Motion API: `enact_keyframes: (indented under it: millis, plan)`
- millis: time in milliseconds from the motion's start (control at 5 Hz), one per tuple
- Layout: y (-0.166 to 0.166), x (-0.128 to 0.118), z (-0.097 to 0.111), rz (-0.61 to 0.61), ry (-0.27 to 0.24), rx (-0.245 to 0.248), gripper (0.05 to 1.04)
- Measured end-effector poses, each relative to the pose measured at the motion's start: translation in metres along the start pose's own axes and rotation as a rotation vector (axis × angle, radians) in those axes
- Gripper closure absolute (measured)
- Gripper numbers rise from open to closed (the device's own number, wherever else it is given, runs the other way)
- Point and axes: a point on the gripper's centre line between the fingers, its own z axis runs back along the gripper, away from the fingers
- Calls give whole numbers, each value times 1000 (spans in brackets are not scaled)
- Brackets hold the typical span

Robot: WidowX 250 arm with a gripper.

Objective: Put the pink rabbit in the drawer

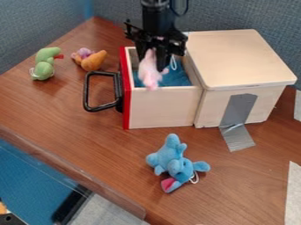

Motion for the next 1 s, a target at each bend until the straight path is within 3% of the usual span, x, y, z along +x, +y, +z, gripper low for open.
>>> enact_keyframes:
  millis: [200, 400, 600, 800, 1000]
  plan:
    - [9, 11, -17, 10, 11, 43, 600]
    - [10, 11, -16, -6, 36, 43, 286]
    - [8, 1, -17, -40, 88, 18, 79]
    - [2, -5, 10, -81, 105, -26, 78]
    - [13, -1, 53, -52, 6, -53, 83]
